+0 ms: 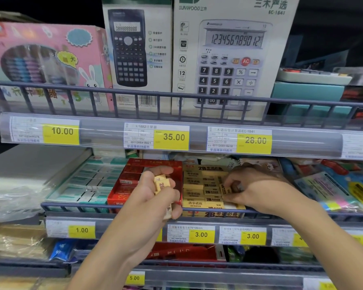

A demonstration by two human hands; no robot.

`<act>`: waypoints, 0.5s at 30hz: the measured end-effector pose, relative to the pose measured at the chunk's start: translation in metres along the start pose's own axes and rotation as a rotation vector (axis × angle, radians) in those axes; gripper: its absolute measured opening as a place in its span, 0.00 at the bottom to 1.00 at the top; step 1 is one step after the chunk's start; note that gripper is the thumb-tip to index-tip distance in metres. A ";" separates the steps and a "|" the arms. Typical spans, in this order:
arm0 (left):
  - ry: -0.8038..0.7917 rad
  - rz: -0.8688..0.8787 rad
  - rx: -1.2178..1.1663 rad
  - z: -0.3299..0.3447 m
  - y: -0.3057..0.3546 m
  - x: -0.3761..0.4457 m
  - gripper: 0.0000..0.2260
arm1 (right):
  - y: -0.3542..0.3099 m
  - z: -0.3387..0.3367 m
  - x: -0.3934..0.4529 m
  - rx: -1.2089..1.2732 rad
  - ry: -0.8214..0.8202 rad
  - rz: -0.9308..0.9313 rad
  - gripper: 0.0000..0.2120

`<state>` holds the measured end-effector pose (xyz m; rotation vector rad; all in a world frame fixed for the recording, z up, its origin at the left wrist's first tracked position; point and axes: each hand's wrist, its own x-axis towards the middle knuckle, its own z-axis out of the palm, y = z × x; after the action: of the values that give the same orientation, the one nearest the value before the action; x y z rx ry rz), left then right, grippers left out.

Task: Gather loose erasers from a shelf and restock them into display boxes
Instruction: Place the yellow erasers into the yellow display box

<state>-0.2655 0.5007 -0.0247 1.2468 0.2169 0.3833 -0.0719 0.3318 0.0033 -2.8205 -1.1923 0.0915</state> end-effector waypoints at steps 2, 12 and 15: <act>-0.024 0.008 -0.002 0.000 0.001 -0.001 0.09 | 0.000 0.002 -0.001 -0.031 0.016 -0.025 0.15; -0.061 0.029 0.029 0.007 0.005 -0.002 0.12 | 0.005 0.009 0.005 0.024 0.036 -0.182 0.10; -0.060 0.024 0.086 0.009 0.004 -0.002 0.13 | 0.008 0.002 -0.001 0.059 0.029 -0.184 0.14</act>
<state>-0.2648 0.4927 -0.0177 1.3445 0.1690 0.3595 -0.0670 0.3253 0.0009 -2.6387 -1.4102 0.0725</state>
